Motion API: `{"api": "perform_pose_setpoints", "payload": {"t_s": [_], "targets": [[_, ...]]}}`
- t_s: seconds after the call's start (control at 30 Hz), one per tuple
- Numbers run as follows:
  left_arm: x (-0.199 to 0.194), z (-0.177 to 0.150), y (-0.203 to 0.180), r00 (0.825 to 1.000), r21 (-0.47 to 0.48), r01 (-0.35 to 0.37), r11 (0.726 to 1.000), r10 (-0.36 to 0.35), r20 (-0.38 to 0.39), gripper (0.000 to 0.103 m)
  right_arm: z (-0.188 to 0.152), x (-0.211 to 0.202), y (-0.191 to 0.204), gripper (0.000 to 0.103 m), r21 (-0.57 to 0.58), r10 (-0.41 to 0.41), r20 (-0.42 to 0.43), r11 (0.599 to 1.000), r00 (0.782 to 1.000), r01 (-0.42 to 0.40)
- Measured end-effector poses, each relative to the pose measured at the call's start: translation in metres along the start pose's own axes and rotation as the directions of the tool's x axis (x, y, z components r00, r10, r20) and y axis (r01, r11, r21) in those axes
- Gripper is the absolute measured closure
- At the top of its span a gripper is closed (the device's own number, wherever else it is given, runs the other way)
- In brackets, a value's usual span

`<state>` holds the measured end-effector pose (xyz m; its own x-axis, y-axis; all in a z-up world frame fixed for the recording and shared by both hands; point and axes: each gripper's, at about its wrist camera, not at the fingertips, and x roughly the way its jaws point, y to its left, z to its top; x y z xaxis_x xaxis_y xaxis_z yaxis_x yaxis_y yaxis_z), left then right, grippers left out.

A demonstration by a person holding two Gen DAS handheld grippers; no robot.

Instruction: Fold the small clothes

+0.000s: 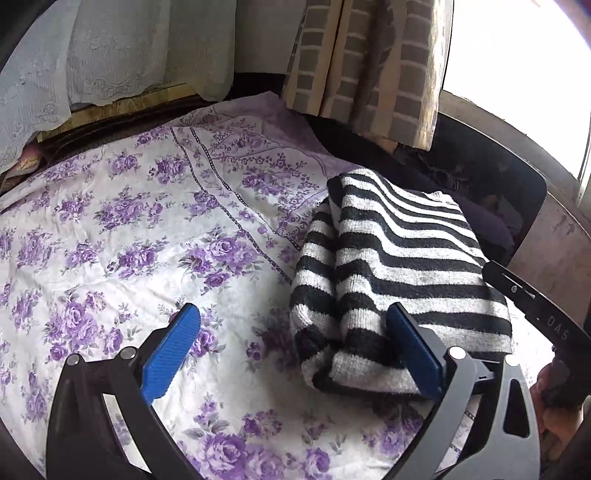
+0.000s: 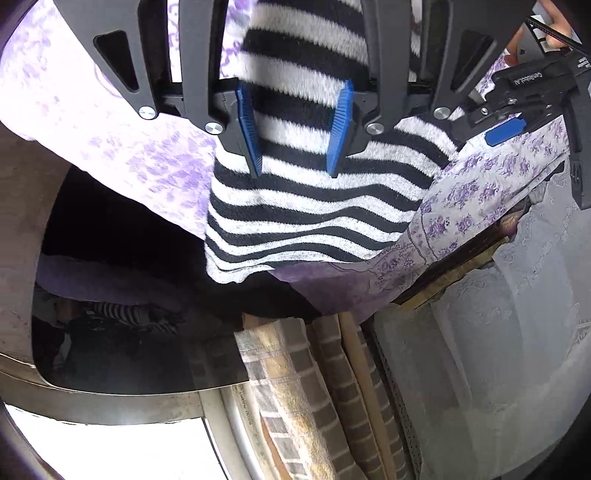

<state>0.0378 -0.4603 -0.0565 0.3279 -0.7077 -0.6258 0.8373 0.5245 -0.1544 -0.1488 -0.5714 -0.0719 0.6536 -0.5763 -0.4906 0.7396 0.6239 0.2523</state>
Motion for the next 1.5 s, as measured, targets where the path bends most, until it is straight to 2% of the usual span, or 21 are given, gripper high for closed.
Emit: {"api": "perform_pose_setpoints", "payload": {"t_s": [0.13, 0.2, 0.4, 0.53, 0.7, 0.93, 1.1, 1.5], "targets": [[-0.021, -0.007, -0.005, 1.000, 0.041, -0.010, 0.999, 0.010, 0.008, 0.005, -0.011, -0.019, -0.007, 0.059, 0.045, -0.016, -0.036, 0.999, 0.999, 0.018], [-0.031, -0.010, -0.009, 1.000, 0.066, -0.019, 0.998, 0.018, 0.020, 0.005, -0.016, -0.028, -0.008, 0.054, 0.048, -0.028, -0.055, 0.998, 0.998, 0.030], [-0.061, -0.018, -0.022, 0.999, 0.107, -0.011, 0.994, 0.006, 0.044, 0.005, -0.032, -0.059, 0.006, 0.040, -0.013, -0.059, -0.092, 0.998, 0.994, 0.058], [-0.079, -0.020, -0.035, 0.997, 0.144, -0.019, 0.989, 0.009, 0.071, 0.005, -0.037, -0.078, 0.017, 0.036, -0.059, -0.063, -0.104, 0.997, 0.993, 0.057], [-0.095, -0.021, -0.049, 0.996, 0.192, -0.031, 0.981, 0.014, 0.093, 0.005, -0.033, -0.099, 0.021, 0.030, -0.054, -0.045, -0.114, 0.998, 0.992, 0.039], [-0.111, -0.021, -0.060, 0.993, 0.234, -0.038, 0.972, 0.011, 0.115, 0.005, -0.028, -0.123, 0.025, 0.026, -0.043, -0.059, -0.111, 0.998, 0.992, 0.055], [-0.119, -0.021, -0.063, 0.991, 0.256, -0.054, 0.965, 0.020, 0.133, 0.005, -0.027, -0.124, 0.030, 0.024, -0.046, -0.069, -0.104, 0.997, 0.992, 0.065], [-0.119, -0.019, -0.057, 0.992, 0.227, -0.044, 0.973, 0.016, 0.124, 0.005, -0.026, -0.113, 0.037, 0.024, -0.039, -0.043, -0.115, 0.998, 0.992, 0.039]]}}
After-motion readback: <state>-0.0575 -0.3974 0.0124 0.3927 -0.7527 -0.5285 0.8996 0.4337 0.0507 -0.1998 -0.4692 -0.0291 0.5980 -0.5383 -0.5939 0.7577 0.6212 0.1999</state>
